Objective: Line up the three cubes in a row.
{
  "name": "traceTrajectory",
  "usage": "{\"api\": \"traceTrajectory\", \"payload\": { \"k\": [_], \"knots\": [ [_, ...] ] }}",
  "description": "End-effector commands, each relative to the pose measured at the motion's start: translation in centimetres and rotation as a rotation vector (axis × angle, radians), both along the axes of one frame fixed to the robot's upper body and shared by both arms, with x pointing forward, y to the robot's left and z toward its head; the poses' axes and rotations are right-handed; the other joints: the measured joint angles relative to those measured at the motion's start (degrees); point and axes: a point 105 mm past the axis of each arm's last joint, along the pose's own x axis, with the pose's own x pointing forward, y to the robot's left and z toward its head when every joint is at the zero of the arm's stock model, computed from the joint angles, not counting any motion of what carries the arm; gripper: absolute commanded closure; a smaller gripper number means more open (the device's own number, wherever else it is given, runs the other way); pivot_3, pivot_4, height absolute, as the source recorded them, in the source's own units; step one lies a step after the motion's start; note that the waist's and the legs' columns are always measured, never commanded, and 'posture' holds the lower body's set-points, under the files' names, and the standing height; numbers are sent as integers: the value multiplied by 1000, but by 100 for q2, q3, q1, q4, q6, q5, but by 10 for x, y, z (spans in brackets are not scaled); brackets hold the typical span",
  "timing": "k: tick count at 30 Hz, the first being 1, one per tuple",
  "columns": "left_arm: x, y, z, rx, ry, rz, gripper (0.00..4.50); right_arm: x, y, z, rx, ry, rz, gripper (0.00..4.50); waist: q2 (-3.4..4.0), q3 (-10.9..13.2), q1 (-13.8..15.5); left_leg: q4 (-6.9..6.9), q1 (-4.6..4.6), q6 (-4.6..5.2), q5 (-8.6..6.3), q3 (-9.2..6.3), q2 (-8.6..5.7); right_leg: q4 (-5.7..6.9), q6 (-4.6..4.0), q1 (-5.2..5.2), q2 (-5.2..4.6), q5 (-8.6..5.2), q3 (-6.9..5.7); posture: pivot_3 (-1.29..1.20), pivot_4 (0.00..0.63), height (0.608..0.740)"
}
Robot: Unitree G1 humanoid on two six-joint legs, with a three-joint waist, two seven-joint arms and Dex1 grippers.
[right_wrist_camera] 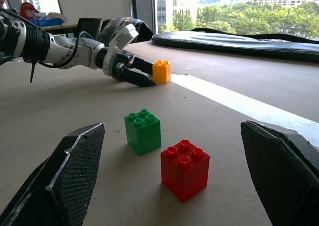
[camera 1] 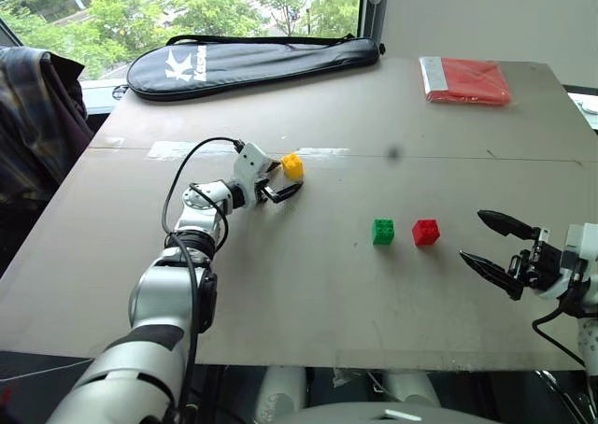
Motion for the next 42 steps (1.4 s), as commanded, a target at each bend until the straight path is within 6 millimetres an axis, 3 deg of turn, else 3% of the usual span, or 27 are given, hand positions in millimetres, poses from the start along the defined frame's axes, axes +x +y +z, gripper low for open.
{"api": "traceTrajectory", "payload": {
  "k": [1,4,13,20,28,42],
  "knots": [
    [1,-1,3,-30,14,-10,2211,0,-5,15,-18,-62,-11,0,0,0,0,0,0,0,0,0,0,0,0,0,0,0,0,0,150,708],
    [3,0,7,-45,15,4,3300,0,-6,16,-20,-63,-11,0,0,0,1,0,0,0,0,-1,0,1,0,0,0,0,0,0,150,708],
    [-3,-7,10,-38,-3,-76,3298,1,-4,15,-17,-65,-10,0,0,0,1,1,-1,0,0,-2,0,1,1,0,0,1,-1,0,150,708],
    [-31,-28,8,-8,-22,-382,3298,-4,-2,9,-15,-27,30,0,0,0,1,1,-7,0,0,-3,0,0,1,-4,0,1,-3,0,150,708],
    [-68,-40,-10,95,-9,-686,3298,-18,-3,0,-41,31,114,0,0,0,1,4,-9,0,0,-3,0,1,0,-6,0,1,-2,0,150,708],
    [-78,-54,-18,119,-23,-779,3298,-22,-6,2,-54,20,107,0,0,0,2,11,-10,0,0,-7,0,3,1,-5,0,1,-1,0,150,708]
  ]
}}
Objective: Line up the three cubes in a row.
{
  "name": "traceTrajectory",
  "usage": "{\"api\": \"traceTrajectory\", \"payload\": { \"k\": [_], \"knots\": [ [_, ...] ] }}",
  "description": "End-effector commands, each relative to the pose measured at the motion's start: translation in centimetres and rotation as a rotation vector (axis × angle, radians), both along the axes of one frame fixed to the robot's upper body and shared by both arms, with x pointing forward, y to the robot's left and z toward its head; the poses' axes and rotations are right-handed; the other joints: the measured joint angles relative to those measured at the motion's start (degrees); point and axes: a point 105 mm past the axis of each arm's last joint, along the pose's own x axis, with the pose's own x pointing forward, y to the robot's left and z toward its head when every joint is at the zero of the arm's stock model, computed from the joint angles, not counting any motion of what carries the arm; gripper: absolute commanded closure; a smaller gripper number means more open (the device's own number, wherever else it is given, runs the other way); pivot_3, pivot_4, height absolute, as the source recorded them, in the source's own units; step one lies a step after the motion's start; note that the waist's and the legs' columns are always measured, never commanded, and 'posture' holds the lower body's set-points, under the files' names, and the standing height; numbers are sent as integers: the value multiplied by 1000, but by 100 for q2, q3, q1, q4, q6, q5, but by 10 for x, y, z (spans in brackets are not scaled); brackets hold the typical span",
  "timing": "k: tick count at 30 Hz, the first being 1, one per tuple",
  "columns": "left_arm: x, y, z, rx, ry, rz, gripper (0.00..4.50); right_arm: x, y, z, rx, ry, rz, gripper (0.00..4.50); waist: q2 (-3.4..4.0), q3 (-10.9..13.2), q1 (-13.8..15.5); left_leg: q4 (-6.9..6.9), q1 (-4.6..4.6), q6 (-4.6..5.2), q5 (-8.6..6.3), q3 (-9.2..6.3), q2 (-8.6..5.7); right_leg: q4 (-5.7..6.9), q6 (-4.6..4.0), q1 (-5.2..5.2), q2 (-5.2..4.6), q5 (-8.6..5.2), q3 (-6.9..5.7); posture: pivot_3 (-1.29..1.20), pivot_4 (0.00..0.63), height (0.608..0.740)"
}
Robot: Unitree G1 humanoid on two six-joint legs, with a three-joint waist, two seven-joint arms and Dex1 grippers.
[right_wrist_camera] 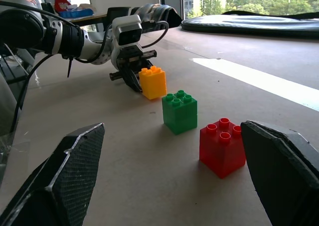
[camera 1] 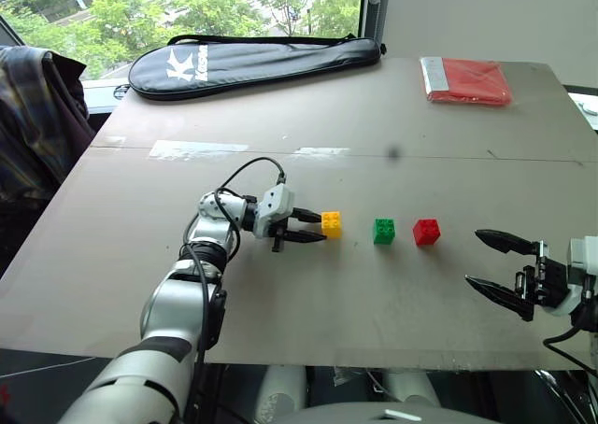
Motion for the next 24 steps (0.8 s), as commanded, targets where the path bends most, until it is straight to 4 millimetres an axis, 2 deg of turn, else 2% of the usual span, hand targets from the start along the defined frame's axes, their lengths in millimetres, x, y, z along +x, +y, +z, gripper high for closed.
{"api": "traceTrajectory", "payload": {
  "k": [1,4,5,7,9,10,18,24],
  "knots": [
    [-2,-3,0,1,-19,-21,3298,-2,-4,13,-15,-55,-12,0,0,0,0,0,0,0,0,0,0,0,0,0,0,0,0,0,150,708],
    [-2,-2,-3,24,8,-22,3298,-1,-4,13,-15,-58,-15,0,0,-1,-1,1,0,0,0,0,0,0,0,0,0,0,0,0,150,708],
    [-2,-1,-4,29,19,-21,2254,-1,-4,13,-15,-59,-16,0,0,-1,0,1,0,0,0,0,0,0,0,0,0,0,0,0,150,708],
    [-3,0,-5,40,21,-23,1442,-1,-3,13,-14,-61,-18,0,0,-1,0,1,0,0,0,0,0,0,0,1,0,0,0,0,150,708],
    [-3,0,-4,43,8,-25,319,0,-3,13,-13,-62,-19,0,1,-2,0,1,1,0,0,0,0,0,0,1,0,0,0,0,150,708],
    [-3,0,-4,42,5,-25,54,0,-3,13,-13,-62,-19,0,1,-2,0,1,1,0,0,0,0,1,0,1,0,0,0,0,150,708],
    [7,14,5,15,-65,67,54,4,-1,13,-8,-63,-11,0,1,-2,-4,3,4,0,0,-2,0,8,-1,1,1,0,0,0,150,708],
    [-2,37,15,-36,-65,118,54,7,-4,7,-12,-44,-26,0,1,-2,-52,4,1,0,0,-2,6,6,-1,-1,2,0,0,0,150,708]
  ]
}}
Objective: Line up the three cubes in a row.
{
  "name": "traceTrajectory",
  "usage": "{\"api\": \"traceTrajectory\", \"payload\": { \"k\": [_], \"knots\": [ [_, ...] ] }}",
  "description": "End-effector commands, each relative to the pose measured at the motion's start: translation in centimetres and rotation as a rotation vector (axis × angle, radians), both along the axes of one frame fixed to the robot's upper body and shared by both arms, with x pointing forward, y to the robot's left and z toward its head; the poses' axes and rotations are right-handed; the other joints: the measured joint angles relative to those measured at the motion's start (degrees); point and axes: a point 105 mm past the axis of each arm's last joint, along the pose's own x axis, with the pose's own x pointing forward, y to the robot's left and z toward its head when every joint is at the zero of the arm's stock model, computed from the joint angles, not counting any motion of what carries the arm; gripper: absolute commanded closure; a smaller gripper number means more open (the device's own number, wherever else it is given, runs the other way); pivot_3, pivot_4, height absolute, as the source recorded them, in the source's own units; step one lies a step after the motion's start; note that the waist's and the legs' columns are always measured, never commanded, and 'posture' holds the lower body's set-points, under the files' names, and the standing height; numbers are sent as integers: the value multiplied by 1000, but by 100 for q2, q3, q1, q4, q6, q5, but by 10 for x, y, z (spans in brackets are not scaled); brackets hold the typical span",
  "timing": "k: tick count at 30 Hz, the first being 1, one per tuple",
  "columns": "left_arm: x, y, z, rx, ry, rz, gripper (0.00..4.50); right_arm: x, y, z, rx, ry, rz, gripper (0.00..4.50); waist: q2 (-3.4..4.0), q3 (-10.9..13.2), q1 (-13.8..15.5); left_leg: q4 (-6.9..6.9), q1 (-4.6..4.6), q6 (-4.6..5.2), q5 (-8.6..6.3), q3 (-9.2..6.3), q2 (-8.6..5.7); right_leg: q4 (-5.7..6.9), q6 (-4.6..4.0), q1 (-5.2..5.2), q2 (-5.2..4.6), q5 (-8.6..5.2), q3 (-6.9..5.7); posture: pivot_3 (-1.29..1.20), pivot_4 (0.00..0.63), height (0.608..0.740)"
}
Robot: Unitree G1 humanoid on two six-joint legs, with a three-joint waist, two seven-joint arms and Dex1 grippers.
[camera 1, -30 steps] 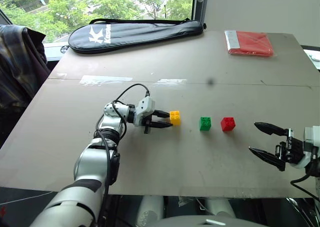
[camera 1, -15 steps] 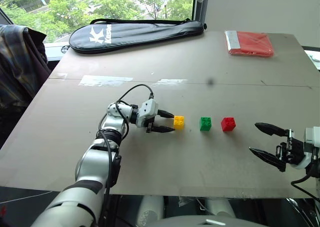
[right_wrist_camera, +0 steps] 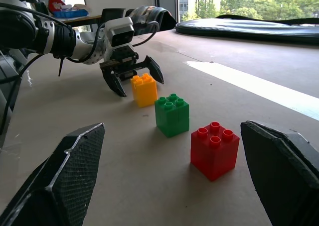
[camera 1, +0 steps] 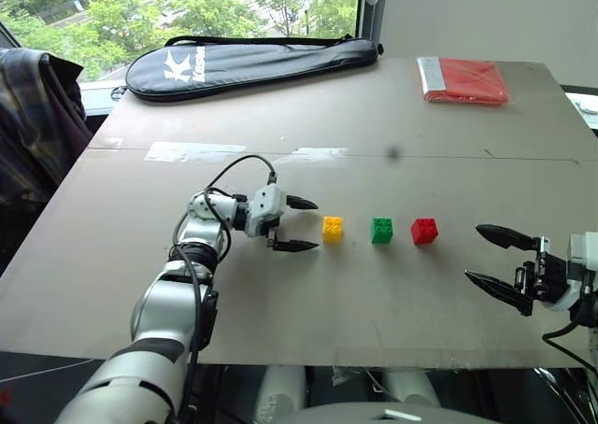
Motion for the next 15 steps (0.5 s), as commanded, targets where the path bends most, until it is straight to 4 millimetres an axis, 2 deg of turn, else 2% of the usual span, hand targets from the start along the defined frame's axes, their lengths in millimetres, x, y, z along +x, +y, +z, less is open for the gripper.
{"api": "traceTrajectory", "payload": {
  "k": [1,3,6,9,11,15],
  "knots": [
    [-1,10,15,-48,-24,62,54,1,-6,3,-8,-26,-18,0,0,0,1,0,-1,0,0,-1,0,0,0,0,-1,0,-2,0,150,708],
    [-6,17,16,-44,-30,152,54,1,-9,-2,-12,-12,-38,0,1,0,-11,0,-2,0,0,-1,1,-1,0,0,-3,0,-1,0,150,708],
    [-30,22,16,-83,-33,256,54,1,-14,-14,-23,22,-67,0,2,-1,-58,-1,-3,0,0,-24,9,-2,0,-2,-6,0,2,0,150,708],
    [-55,21,1,-91,20,385,54,4,-18,-28,-37,59,-102,0,6,-2,-81,-6,4,0,-1,-29,21,-3,0,0,-16,0,6,0,150,708],
    [-65,20,-12,-70,58,435,54,4,-20,-32,-43,69,-105,0,8,-1,-60,-10,14,0,-1,-24,18,0,0,5,-22,0,7,0,150,708],
    [-78,16,-21,-98,103,479,54,5,-22,-35,-46,73,-110,0,12,-3,-21,-9,68,-1,1,-11,7,3,-24,47,-16,-15,17,0,150,708]
  ]
}}
